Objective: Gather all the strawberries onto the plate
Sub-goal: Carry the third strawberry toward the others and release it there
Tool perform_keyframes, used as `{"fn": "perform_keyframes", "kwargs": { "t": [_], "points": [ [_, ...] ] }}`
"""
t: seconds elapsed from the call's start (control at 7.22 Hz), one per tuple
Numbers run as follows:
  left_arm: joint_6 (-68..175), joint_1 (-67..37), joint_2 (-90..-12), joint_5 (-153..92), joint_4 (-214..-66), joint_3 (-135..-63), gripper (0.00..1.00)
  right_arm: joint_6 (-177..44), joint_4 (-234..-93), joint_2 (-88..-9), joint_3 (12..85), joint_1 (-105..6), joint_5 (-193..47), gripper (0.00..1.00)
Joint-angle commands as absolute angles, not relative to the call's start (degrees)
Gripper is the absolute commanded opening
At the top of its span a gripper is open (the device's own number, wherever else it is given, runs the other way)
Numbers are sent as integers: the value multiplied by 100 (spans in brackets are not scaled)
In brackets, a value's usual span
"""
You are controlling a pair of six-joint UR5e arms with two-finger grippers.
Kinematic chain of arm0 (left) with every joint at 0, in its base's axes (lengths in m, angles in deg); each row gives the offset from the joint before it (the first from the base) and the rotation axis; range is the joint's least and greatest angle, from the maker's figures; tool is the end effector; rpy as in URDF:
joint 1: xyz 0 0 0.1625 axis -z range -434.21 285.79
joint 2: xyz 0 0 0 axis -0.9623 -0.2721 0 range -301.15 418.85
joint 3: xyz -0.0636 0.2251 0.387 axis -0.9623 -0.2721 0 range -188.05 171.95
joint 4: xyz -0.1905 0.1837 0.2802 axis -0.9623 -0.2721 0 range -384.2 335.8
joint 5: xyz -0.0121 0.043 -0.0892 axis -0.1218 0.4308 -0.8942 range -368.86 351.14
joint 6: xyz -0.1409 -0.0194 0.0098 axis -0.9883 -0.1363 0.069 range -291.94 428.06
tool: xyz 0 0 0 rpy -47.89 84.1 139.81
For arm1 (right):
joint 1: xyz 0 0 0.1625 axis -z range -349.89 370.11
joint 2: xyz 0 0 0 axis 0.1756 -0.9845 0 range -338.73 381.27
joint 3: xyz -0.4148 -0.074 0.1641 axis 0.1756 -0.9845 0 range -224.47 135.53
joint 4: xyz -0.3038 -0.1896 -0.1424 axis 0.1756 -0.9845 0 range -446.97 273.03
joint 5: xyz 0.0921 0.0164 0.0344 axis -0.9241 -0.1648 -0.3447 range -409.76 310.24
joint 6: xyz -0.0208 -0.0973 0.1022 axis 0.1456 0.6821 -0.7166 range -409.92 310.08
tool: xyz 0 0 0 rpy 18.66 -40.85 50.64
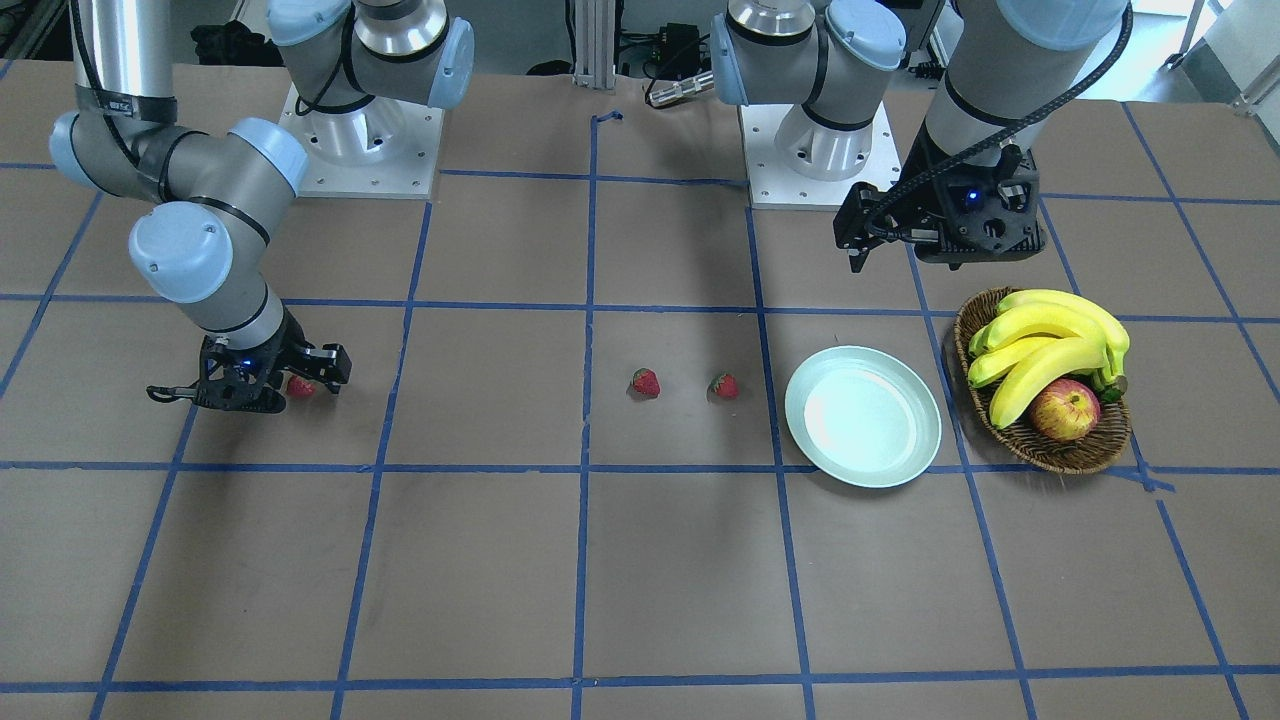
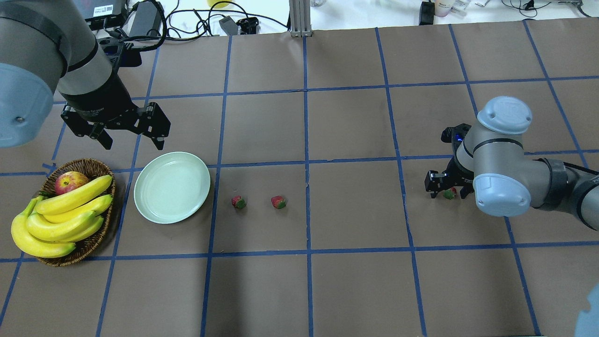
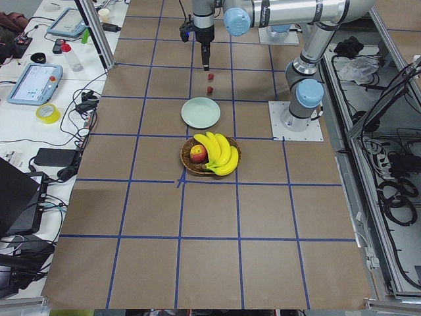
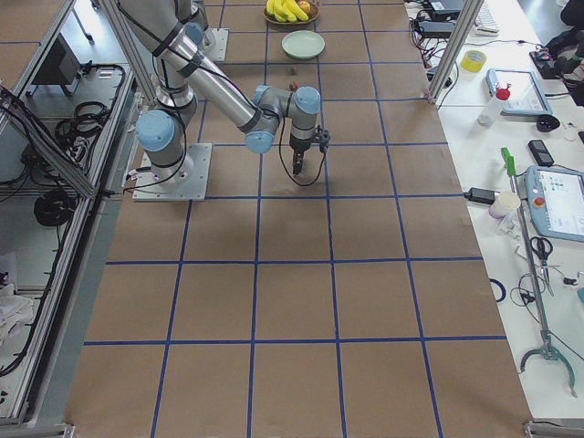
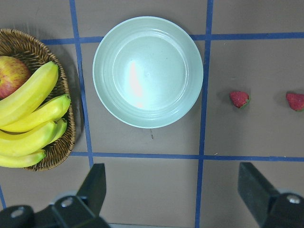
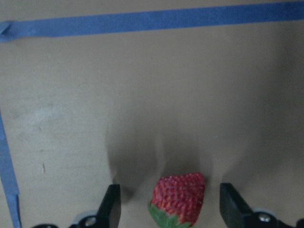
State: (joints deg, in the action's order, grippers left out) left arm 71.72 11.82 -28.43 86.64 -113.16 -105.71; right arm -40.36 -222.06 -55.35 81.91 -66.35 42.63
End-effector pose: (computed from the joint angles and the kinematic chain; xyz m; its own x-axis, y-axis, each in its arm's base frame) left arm -0.0896 -0.4360 0.4347 -0.9958 0.0012 -0.0911 -0.0056 0.9972 0.0739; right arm 0.0242 -0.4439 0.1762 -0.9974 0.0664 0.0276 0.0685 0.9938 0.0871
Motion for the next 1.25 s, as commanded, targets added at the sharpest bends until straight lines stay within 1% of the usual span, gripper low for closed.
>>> {"fn": "perform_keyframes", "kwargs": {
  "t": [0.0, 0.14, 0.28, 0.42, 0.69, 0.83, 1.11],
  "points": [
    [7167, 1183, -2842, 8659, -11315, -10614, 100, -4034, -22206, -5519, 8183, -6635, 4384, 36],
    [7167, 1183, -2842, 8659, -11315, -10614, 100, -4034, -22206, -5536, 8149, -6635, 4384, 14],
    [7175, 1183, -2842, 8668, -11315, -10614, 100, -4026, -22206, -5537, 8148, -6635, 4384, 6],
    [7176, 1183, -2842, 8659, -11315, -10614, 100, -4034, -22206, -5537, 8148, -6635, 4375, 0],
    [7176, 1183, -2842, 8668, -11315, -10614, 100, -4043, -22119, -5624, 7991, -6818, 4201, 0],
    [7176, 1183, -2842, 8668, -11315, -10614, 100, -4191, -22196, -5616, 7859, -7359, 3573, 0],
    [7176, 1183, -2834, 8668, -11315, -10614, 100, -5197, -22137, -5467, 7316, -8397, 2458, 1]
  ]
}}
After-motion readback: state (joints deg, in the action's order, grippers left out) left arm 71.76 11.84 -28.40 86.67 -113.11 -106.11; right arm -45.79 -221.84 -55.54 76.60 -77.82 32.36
